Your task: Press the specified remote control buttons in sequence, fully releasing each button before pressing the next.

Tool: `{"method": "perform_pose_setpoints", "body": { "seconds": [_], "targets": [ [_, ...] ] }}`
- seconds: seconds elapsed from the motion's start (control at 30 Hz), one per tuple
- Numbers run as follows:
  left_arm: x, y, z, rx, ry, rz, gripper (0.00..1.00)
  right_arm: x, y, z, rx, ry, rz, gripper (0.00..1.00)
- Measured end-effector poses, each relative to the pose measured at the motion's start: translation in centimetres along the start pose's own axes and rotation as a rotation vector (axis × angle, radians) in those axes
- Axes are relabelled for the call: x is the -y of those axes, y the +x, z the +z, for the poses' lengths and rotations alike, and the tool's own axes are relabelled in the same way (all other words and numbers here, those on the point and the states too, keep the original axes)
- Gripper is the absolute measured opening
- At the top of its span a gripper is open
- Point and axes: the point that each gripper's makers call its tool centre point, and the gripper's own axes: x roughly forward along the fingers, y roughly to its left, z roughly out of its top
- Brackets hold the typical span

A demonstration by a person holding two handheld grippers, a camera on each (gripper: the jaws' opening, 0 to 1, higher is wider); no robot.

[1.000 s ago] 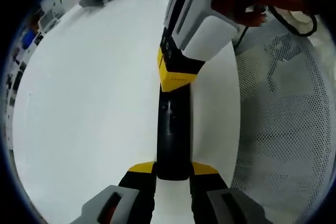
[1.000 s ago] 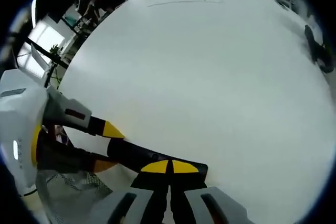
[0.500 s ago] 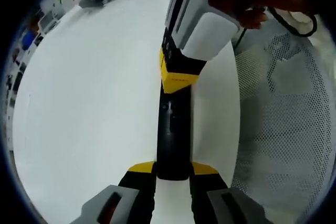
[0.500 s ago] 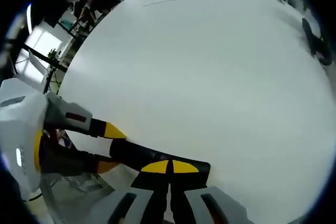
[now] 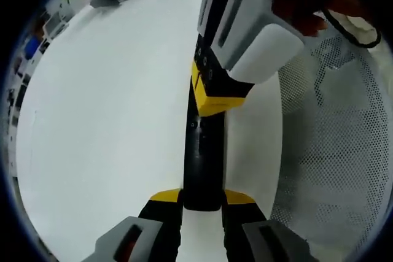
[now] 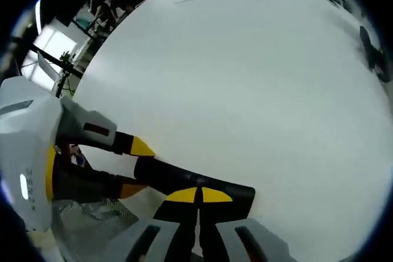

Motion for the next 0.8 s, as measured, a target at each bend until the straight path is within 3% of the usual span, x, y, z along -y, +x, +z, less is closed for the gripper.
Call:
{"method": "perform_pose_setpoints", "body": {
  "seconds": [0.13, 0.8],
  "targets": [
    [0.0, 0.0, 0.0, -0.002, -0.001, 0.001, 0.24, -1.3, 0.4, -0.8, -0.024, 0.024, 0.055, 0.0],
    [0.0, 0.1, 0.0, 0.004, 0.016, -0.006, 0.24, 0.0, 0.0, -0.1, -0.021, -0.012, 0.011, 0.0]
  ]
}}
